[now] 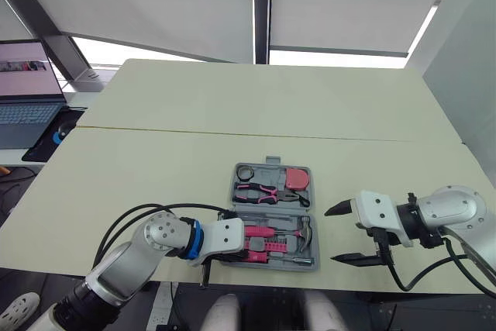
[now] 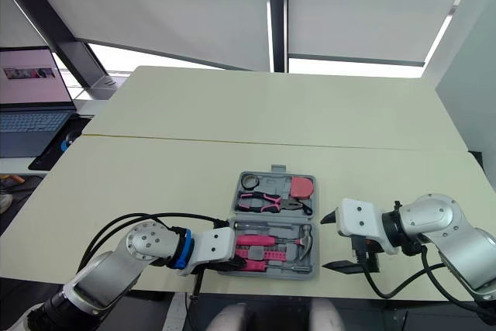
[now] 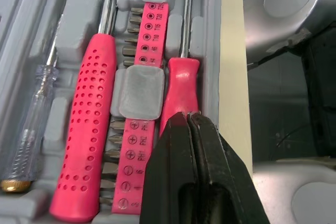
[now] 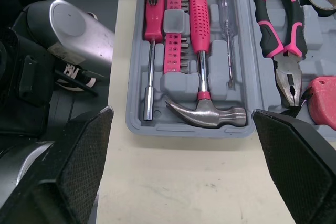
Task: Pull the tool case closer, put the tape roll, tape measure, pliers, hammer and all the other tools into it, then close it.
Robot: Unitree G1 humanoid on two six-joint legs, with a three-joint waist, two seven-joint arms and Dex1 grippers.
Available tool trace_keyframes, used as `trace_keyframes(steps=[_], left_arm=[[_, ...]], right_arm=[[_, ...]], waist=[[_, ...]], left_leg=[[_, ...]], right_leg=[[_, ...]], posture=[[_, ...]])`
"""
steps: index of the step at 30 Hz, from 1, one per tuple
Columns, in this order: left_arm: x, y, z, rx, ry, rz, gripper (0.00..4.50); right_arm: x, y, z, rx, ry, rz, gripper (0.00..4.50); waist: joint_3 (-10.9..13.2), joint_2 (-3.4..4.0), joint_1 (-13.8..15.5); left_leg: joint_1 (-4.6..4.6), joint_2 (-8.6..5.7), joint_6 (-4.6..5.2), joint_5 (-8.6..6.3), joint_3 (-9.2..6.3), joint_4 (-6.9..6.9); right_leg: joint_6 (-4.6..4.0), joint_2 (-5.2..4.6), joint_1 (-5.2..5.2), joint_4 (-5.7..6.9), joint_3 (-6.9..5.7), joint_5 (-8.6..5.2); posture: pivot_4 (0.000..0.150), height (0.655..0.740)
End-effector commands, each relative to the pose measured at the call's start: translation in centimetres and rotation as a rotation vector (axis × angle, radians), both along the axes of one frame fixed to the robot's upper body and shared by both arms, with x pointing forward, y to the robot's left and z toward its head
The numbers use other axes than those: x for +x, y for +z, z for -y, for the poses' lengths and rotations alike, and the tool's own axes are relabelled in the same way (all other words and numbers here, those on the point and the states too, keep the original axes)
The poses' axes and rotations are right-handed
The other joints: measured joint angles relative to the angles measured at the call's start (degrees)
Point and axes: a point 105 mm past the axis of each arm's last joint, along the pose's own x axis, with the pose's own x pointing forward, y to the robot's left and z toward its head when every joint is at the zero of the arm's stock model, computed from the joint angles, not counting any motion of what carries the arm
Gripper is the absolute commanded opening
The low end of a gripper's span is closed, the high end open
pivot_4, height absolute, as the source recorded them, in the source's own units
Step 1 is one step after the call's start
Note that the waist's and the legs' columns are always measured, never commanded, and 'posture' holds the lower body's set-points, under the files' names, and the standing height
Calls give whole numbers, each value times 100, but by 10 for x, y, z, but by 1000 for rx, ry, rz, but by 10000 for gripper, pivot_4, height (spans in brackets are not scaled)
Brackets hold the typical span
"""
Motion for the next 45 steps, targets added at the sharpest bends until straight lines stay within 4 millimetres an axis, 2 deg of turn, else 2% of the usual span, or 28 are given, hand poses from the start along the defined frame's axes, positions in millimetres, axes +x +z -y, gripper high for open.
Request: trace_keyframes(steps=[1,4,6,7,9,11,14,18,24,30,35,45], left_arm=[[6,34,3,-152,47,38,70],[27,60,-26,-244,198,115,70],[37,66,-44,-286,307,108,70],[40,66,-48,-297,333,106,7],[55,62,-71,-284,410,147,0],[65,53,-86,-260,442,186,0],[71,40,-90,-253,449,195,0],[72,12,-90,-194,447,187,0],[78,-11,-79,-157,427,211,0],[85,-21,-66,-157,422,195,0],[91,-24,-61,-157,422,192,0],[89,-28,-48,-161,389,165,0]], right_arm=[[6,10,-1,35,-11,66,45000],[30,15,3,88,-115,191,45000],[39,13,5,110,-150,231,45000],[42,10,7,113,-157,238,43154],[45,0,7,145,-192,220,38564],[49,-11,9,164,-224,208,32044],[51,-22,11,227,-263,175,22876],[55,-44,20,228,-324,147,12810],[64,-69,26,149,-362,129,837],[73,-82,25,102,-361,111,392],[79,-93,15,104,-338,97,392],[84,-91,-12,145,-275,87,392]], waist=[[2,-3,0],[2,-4,0],[1,-3,-14],[2,-2,-13],[1,-3,-12],[1,-3,-9],[1,-3,7],[1,-2,1],[0,-1,-3],[0,-1,-14],[-3,1,-12],[-9,2,-18]], left_leg=[[-1,2,0,0,-1,0],[-1,6,-1,0,-4,1],[3,7,-2,1,-4,0],[5,6,-2,1,-2,-1],[4,3,-2,1,0,-2],[2,1,-3,1,1,-2],[-1,-1,-4,1,0,-1],[-1,-7,-5,2,3,-1],[1,-1,-4,2,4,-1],[5,-2,-4,2,10,0],[7,-3,-4,2,10,1],[12,-4,-5,2,11,1]], right_leg=[[0,0,-2,0,0,0],[0,-2,-2,1,0,0],[0,-2,-4,5,1,0],[-1,-2,-4,6,1,0],[-1,-3,-4,6,0,0],[-1,-3,-5,3,1,0],[-2,-5,-6,0,-1,0],[-2,-11,-7,0,2,1],[-2,-8,-14,15,2,0],[-2,-5,-14,23,5,1],[-2,-5,-14,25,4,1],[-2,-5,-11,26,6,1]], posture=[[1500,7400],[1500,7400],[1500,7400],[1500,7400],[1500,7400],[1500,7400],[1500,7400],[1500,7400],[1500,7400],[1500,7400],[1500,7400],[1500,7400]])
